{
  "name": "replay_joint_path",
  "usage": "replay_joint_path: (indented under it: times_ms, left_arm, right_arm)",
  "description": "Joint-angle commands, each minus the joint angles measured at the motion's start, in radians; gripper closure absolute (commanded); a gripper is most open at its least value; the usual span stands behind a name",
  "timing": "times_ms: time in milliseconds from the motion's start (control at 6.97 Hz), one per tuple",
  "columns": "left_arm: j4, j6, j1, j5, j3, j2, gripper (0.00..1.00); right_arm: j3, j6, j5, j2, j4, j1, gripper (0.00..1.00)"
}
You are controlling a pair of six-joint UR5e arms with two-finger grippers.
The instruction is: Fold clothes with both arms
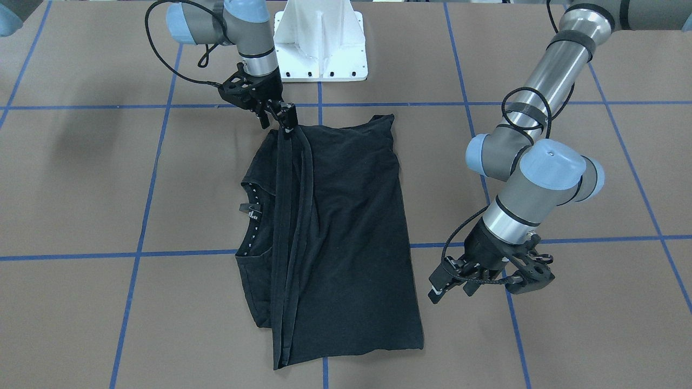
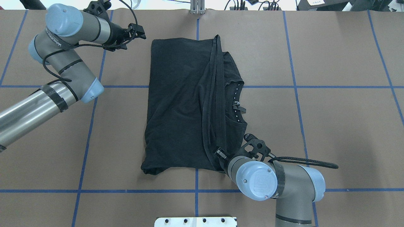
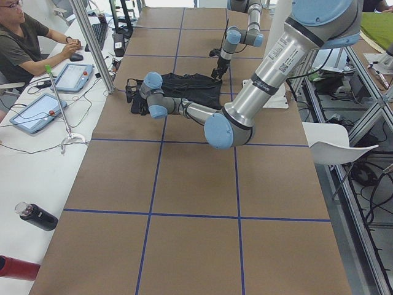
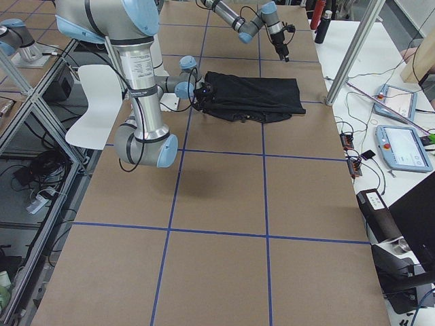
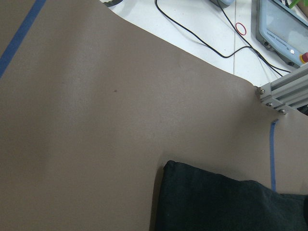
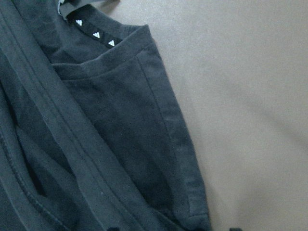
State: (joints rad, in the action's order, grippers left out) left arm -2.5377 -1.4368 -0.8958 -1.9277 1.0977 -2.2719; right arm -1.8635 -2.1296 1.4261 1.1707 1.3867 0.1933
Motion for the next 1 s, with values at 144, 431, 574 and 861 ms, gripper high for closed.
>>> replay_joint_path:
  times_ms: [144, 431, 574, 861]
  left_arm:
    - [-0.001, -0.001, 0.000, -0.001, -0.001, 0.000, 0.00]
    - [-0.001, -0.002, 0.000, -0.001, 0.001, 0.005, 0.00]
    - [-0.001, -0.002, 0.000, -0.001, 0.008, 0.006, 0.00]
    - [0.001, -0.005, 0.000, -0.001, 0.022, 0.011, 0.00]
  right_arm:
    - [0.003, 0.000, 0.001, -0.003, 0.000, 0.000, 0.49]
    - [0.003, 0.000, 0.001, -0.002, 0.000, 0.000, 1.00]
    - [0.000, 0.000, 0.002, -0.002, 0.000, 0.002, 1.00]
    - [-0.040, 0.002, 0.010, 0.007, 0.002, 0.011, 1.00]
